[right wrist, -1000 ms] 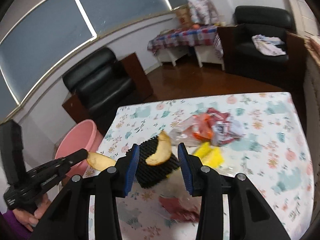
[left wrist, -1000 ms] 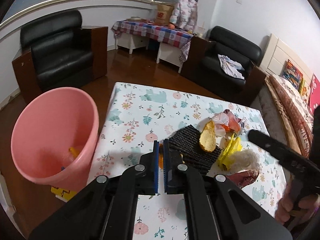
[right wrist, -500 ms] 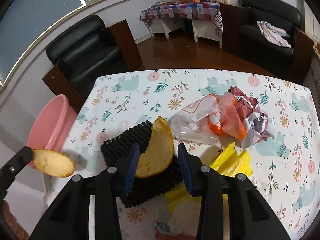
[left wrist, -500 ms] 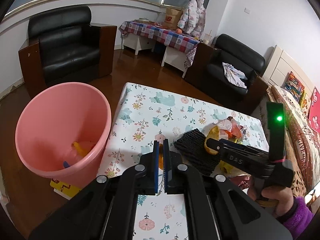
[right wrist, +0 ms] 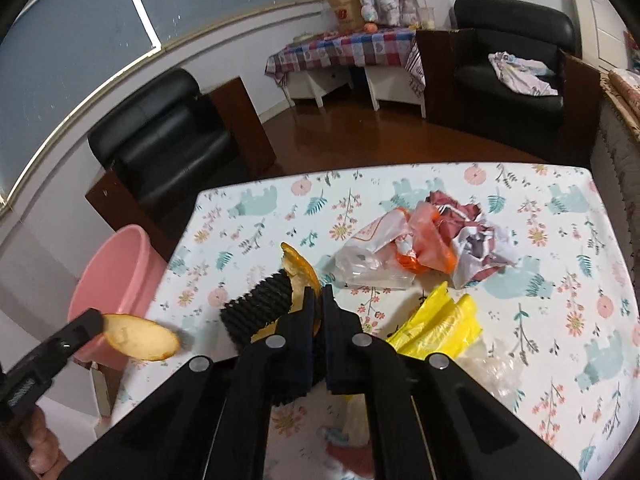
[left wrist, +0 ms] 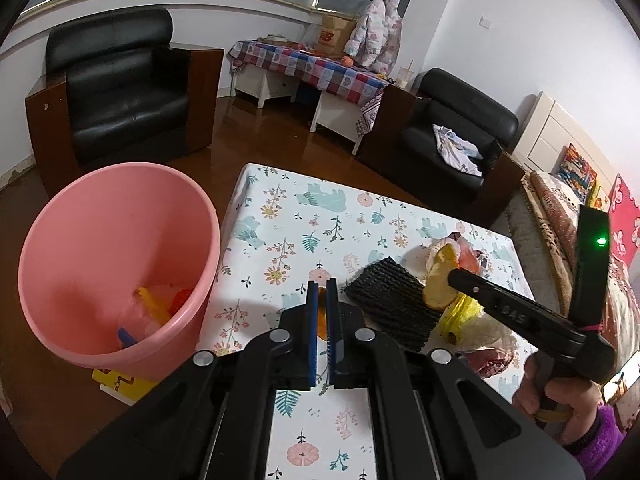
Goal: Collect trash
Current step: 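Grasp another orange peel piece with the right tool while the left tool holds its peel, then carry both peels over the pink bucket and open both tools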
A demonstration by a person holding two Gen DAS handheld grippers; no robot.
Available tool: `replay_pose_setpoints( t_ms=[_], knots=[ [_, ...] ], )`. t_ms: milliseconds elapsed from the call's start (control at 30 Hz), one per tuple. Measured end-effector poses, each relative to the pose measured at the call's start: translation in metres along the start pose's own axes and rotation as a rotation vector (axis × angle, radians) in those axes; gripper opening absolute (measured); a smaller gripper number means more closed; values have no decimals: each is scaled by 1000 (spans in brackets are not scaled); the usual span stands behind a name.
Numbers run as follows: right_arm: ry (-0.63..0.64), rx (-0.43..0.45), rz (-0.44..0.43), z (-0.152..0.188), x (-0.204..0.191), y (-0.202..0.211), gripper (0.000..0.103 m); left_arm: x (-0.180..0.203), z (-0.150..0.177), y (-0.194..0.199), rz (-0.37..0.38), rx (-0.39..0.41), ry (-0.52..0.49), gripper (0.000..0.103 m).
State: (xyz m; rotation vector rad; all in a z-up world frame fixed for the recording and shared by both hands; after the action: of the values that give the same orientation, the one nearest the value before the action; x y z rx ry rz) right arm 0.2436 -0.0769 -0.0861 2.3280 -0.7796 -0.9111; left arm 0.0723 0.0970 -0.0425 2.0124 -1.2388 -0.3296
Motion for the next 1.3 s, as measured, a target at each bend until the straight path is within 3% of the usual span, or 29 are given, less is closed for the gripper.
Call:
replay_pose_setpoints(
  t_ms=[400, 733, 1000, 1300],
  knots=[
    [23, 66, -26, 1, -42, 32, 3, -12, -5, 10, 18, 24, 4, 3],
    [141, 20, -85, 0, -113, 6, 3, -59, -26, 35, -58, 110, 39, 3],
    [262, -2, -129, -7, -180, -23, 3, -113, -40, 46, -118, 138, 99, 3],
    [345, -43, -149, 1, -229, -51, 3, -161, -34, 42, -196, 131, 144, 3]
  ],
)
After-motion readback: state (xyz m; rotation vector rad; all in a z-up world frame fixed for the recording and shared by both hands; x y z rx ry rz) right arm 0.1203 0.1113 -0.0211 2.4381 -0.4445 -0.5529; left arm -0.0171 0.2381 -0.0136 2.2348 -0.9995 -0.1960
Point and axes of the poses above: each gripper's, at about its wrist camera, not at the fingertips, and y roughly against the way its jaws point, x to its right, z to its underside, the point moved 8 cm from there along -y, roughly the way its jaws point, and after that the axes turned 10 degrees about -z, right-handed, at the moved point
